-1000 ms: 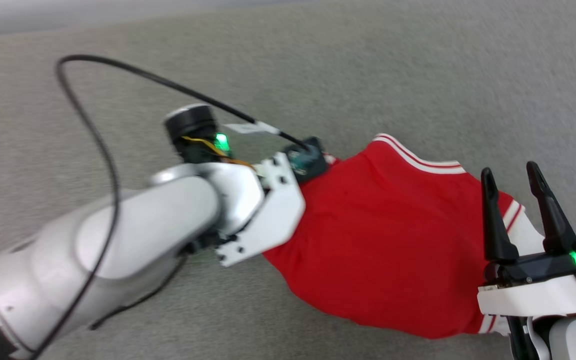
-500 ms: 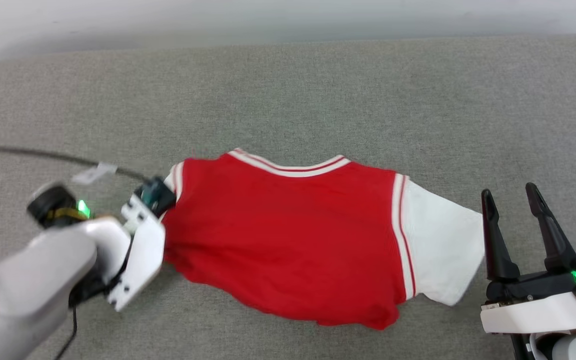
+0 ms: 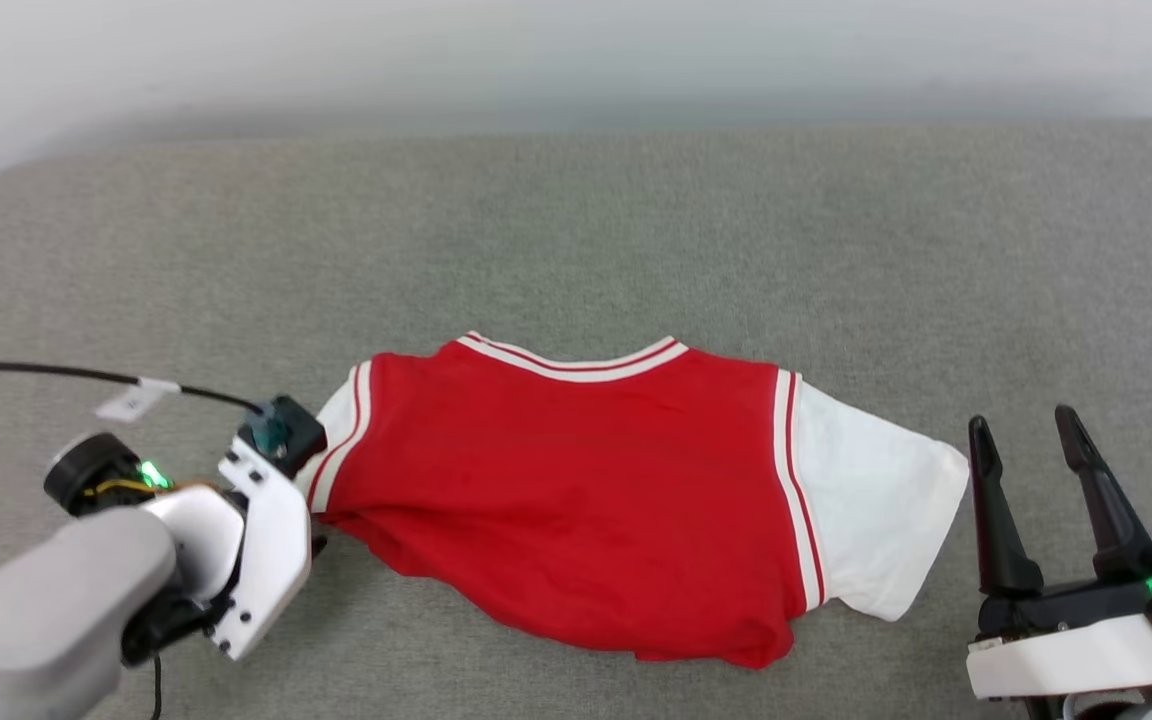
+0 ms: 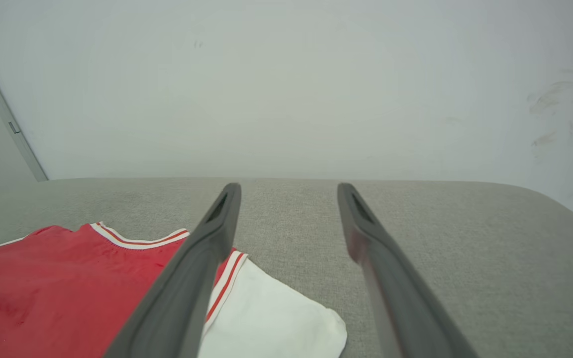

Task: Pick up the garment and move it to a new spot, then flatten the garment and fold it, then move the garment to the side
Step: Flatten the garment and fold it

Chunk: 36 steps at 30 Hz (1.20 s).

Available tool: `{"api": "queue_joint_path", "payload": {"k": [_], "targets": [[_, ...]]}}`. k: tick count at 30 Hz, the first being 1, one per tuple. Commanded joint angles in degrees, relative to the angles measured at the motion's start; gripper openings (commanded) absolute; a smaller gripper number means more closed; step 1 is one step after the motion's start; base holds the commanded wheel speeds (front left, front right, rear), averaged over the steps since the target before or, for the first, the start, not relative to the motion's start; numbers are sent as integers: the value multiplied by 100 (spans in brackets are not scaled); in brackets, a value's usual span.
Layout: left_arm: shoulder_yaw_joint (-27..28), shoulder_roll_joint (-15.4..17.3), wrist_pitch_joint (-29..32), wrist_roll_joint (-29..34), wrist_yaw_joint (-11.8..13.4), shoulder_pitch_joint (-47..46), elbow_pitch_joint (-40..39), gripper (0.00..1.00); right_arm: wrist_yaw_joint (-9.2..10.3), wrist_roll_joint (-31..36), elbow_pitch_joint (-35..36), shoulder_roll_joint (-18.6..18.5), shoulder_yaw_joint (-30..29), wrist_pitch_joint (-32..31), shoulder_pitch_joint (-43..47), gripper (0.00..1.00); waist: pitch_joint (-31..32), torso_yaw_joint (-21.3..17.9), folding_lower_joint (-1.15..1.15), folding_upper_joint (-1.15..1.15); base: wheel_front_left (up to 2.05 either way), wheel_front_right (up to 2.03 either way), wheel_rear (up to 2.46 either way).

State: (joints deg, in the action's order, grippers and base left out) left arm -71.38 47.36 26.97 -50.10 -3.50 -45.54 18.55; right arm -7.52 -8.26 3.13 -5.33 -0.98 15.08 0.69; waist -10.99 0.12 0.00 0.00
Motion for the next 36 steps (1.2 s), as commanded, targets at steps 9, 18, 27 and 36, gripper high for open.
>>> {"api": "queue_joint_path", "payload": {"k": [9, 18, 27, 36], "targets": [[461, 733, 633, -245, 151, -713, -1495, 100, 6, -58, 19, 127, -31, 13, 177, 100, 328, 108, 0, 0, 0, 0, 0], [924, 548, 1203, -521, 196, -1653, -1488, 100, 6, -65, 101, 176, 40, 13, -73, 100, -51, -141, 0, 0, 0, 0, 0], [614, 2, 2251, -511, -157, -2391, -769, 100, 6, -16, 202, 211, 72, 13, -360, 100, -680, -542, 0, 0, 0, 0, 0], [142, -223, 2989, -479, -314, -2431, -172, 100, 6, -56, 288, 247, 199, 13, -697, 100, -1319, -974, 0, 0, 0, 0, 0]]}}
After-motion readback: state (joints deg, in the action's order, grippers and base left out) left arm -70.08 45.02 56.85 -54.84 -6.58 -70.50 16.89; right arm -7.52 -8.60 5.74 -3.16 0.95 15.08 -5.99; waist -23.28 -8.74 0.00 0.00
